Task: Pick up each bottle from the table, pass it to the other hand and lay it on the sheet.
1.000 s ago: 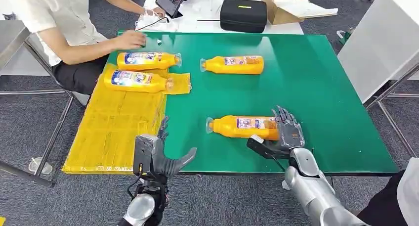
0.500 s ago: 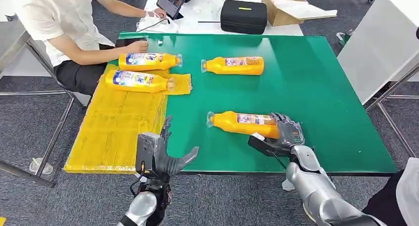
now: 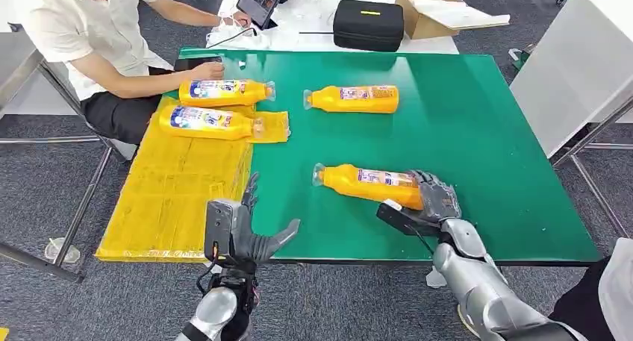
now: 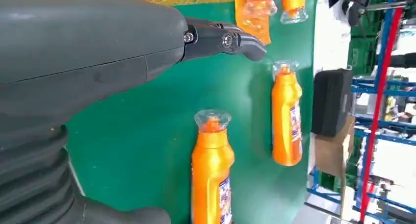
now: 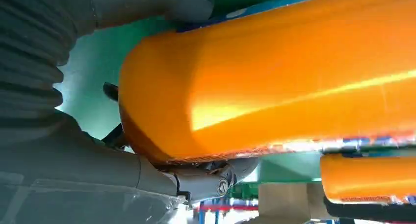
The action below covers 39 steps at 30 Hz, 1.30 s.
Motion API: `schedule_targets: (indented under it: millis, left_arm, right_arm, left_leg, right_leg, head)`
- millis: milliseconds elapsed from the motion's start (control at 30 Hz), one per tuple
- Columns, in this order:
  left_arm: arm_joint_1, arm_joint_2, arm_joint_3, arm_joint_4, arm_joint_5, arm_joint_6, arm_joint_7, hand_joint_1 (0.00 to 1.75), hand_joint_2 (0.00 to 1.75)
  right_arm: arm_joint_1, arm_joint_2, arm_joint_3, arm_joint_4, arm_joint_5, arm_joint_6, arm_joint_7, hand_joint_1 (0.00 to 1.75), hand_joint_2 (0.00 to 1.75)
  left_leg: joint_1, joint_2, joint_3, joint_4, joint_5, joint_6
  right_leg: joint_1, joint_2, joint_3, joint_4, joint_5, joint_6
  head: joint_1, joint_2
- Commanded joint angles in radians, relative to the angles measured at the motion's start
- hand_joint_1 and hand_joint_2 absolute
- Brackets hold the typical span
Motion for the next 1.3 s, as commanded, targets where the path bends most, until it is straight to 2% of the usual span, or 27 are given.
schedule_targets:
  millis: [33,100,300,433,467,533,667,800,833,900,1200,1267,1300]
  left_arm:
    - [0.054,0.047,0.013,-0.087,0.204,-0.111,-0.048,0.0,1.75]
    - [0.083,0.069,0.011,-0.104,0.233,-0.154,-0.038,0.0,1.75]
    - [0.106,0.075,0.031,-0.067,0.259,-0.199,-0.019,0.0,1.75]
    - [0.11,0.068,0.036,-0.056,0.287,-0.217,-0.018,0.0,1.75]
    - [0.109,0.068,0.035,-0.055,0.297,-0.222,-0.018,0.0,1.75]
    - [0.107,0.065,0.035,-0.057,0.3,-0.223,-0.02,0.0,1.75]
    - [0.082,0.057,0.038,-0.045,0.308,-0.221,-0.028,0.0,1.75]
    - [0.046,0.044,0.042,-0.022,0.318,-0.229,-0.033,0.0,1.75]
    - [0.033,0.041,0.041,-0.015,0.317,-0.232,-0.037,0.0,1.75]
    - [0.02,0.035,0.04,-0.007,0.317,-0.234,-0.036,0.0,1.75]
    - [-0.004,0.023,0.043,-0.001,0.335,-0.254,-0.045,0.0,1.75]
    - [-0.017,0.019,0.056,-0.007,0.352,-0.262,-0.047,0.0,1.75]
    - [-0.019,0.017,0.062,-0.014,0.36,-0.267,-0.047,0.0,1.75]
  right_arm:
    - [0.093,0.171,-0.256,-0.097,-0.412,0.059,-0.316,1.75,1.75]
    - [0.129,0.186,-0.247,-0.182,-0.484,0.077,-0.328,1.75,1.75]
    - [0.209,0.197,-0.238,-0.341,-0.635,0.146,-0.372,1.75,1.75]
    - [0.241,0.213,-0.224,-0.438,-0.697,0.156,-0.397,1.75,1.75]
    - [0.246,0.214,-0.209,-0.458,-0.705,0.157,-0.399,1.75,1.75]
    - [0.245,0.223,-0.194,-0.467,-0.706,0.161,-0.396,1.75,1.75]
    - [0.229,0.223,-0.098,-0.445,-0.706,0.249,-0.358,1.75,1.75]
    - [0.212,0.217,0.044,-0.402,-0.668,0.355,-0.353,1.75,1.75]
    - [0.21,0.213,0.096,-0.398,-0.638,0.37,-0.355,1.75,1.75]
    - [0.212,0.221,0.13,-0.397,-0.63,0.37,-0.354,1.75,1.75]
    - [0.206,0.219,0.225,-0.385,-0.609,0.41,-0.356,1.75,1.75]
    - [0.196,0.211,0.289,-0.371,-0.525,0.342,-0.356,1.75,1.75]
    - [0.195,0.219,0.289,-0.358,-0.538,0.345,-0.357,1.75,1.75]
  left_leg:
    - [0.001,0.003,0.003,-0.002,-0.001,-0.001]
    - [0.002,0.008,0.005,-0.002,-0.003,-0.001]
    - [0.002,0.0,-0.003,-0.001,-0.002,-0.002]
    - [0.001,0.0,-0.007,-0.001,-0.002,-0.001]
    - [0.001,0.002,-0.004,-0.001,-0.003,-0.001]
    - [0.001,0.001,-0.008,0.0,-0.002,-0.001]
    - [0.001,0.001,-0.006,0.0,-0.003,-0.001]
    - [0.001,0.001,-0.01,0.0,-0.001,-0.001]
    - [0.001,0.003,-0.004,0.0,-0.003,-0.001]
    - [0.001,0.001,-0.01,0.0,-0.001,-0.001]
    - [0.001,0.001,-0.006,0.0,-0.003,-0.001]
    - [0.001,0.001,-0.006,0.0,-0.003,-0.001]
    - [0.001,0.0,-0.007,0.0,-0.002,-0.001]
  right_leg:
    - [0.002,0.002,0.003,-0.002,0.0,-0.003]
    - [0.002,0.006,0.003,-0.002,-0.001,-0.004]
    - [0.002,-0.001,-0.002,0.0,-0.003,-0.003]
    - [0.001,0.0,-0.005,0.0,-0.002,-0.002]
    - [0.001,0.001,-0.003,0.001,-0.003,-0.003]
    - [0.0,0.0,-0.007,0.001,-0.002,-0.002]
    - [0.001,0.001,-0.005,0.001,-0.003,-0.003]
    - [0.001,0.0,-0.009,0.0,-0.001,-0.002]
    - [0.002,0.001,-0.004,0.001,-0.003,-0.004]
    - [0.001,0.001,-0.009,0.0,-0.001,-0.002]
    - [0.001,0.0,-0.005,0.0,-0.003,-0.003]
    - [0.001,0.0,-0.005,0.0,-0.003,-0.003]
    - [0.001,0.0,-0.006,0.001,-0.003,-0.003]
  head:
    - [0.0,0.0]
    - [0.0,0.0]
    - [-0.001,0.0]
    - [-0.001,0.0]
    - [-0.001,0.0]
    - [0.0,0.0]
    - [-0.001,0.0]
    - [0.0,0.0]
    - [0.0,0.0]
    - [0.0,0.0]
    - [0.0,0.0]
    - [-0.001,0.0]
    - [0.0,0.0]
